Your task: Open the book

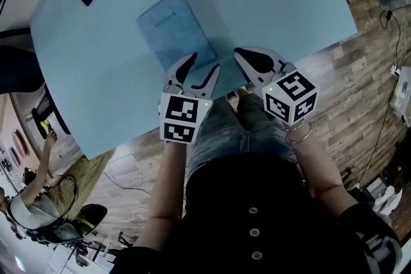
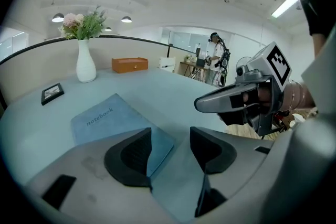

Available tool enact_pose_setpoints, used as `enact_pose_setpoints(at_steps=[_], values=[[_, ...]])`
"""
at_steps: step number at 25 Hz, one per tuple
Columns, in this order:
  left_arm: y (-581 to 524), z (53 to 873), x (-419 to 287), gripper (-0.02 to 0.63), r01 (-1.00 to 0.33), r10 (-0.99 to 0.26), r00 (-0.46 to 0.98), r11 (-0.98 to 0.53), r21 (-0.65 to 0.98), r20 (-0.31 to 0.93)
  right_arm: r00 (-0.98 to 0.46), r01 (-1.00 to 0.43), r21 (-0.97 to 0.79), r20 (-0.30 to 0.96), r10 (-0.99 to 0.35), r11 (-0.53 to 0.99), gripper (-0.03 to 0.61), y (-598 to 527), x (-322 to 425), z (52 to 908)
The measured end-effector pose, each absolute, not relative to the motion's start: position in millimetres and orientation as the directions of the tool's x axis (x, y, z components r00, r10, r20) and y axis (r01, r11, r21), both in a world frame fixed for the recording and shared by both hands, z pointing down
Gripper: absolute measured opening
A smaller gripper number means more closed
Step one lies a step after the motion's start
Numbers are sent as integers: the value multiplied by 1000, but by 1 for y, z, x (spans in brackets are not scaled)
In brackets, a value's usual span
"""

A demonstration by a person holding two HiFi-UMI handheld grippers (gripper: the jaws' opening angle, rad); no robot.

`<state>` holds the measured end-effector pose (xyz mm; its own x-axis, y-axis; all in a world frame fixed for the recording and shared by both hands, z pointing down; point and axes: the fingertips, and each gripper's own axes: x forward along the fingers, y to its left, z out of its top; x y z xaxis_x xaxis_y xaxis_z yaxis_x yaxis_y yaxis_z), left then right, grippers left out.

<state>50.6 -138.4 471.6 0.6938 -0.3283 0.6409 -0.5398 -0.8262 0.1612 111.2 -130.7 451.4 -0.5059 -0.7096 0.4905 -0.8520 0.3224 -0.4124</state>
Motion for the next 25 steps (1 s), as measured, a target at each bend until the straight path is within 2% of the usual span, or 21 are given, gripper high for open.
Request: enact_pose_setpoints(at_steps=[13, 25], values=[[-137, 492, 65, 201, -516, -307, 646, -850, 104, 699, -489, -851, -453, 501, -714, 265, 2, -121, 122, 472], [-145, 507, 65, 186, -525, -352, 561, -851, -6, 749, -484, -850, -470, 518, -706, 237, 2, -111, 133, 484]])
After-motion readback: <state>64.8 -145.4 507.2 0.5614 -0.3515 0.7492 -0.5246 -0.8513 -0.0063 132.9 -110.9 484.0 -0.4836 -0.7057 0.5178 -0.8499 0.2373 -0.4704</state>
